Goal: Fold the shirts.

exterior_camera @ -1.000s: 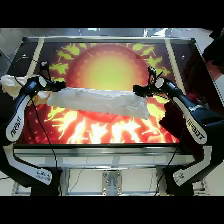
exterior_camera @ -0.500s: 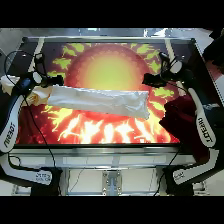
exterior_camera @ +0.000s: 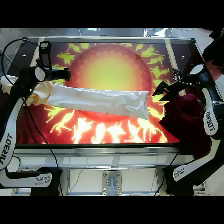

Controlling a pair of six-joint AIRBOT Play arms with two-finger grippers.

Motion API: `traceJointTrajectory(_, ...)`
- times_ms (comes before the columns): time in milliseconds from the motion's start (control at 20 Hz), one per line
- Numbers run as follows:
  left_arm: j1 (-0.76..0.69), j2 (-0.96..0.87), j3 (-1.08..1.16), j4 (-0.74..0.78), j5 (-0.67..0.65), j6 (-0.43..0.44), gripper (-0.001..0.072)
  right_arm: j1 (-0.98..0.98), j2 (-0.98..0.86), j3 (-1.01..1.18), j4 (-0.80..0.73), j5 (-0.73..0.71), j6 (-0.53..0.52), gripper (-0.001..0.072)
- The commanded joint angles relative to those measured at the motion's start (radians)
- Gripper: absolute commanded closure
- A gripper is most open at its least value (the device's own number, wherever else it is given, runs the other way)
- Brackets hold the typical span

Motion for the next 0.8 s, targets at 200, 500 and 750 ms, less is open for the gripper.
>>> traceJointTrajectory(200,-0.062,0.005,0.0,0.0,-0.023,0.005,-0.0001,0.035,-0.211,-0.002,0.142,-0.015,-0.135,0.008)
traceJointTrajectory(500,-0.062,0.004,0.0,0.0,-0.026,0.005,-0.0001,0.063,-0.226,-0.002,0.154,-0.13,-0.149,0.0081)
traceJointTrajectory(750,-0.062,-0.019,0.0,0.0,-0.031,0.005,0.0,0.145,-0.226,-0.002,0.229,-0.137,-0.183,0.0134)
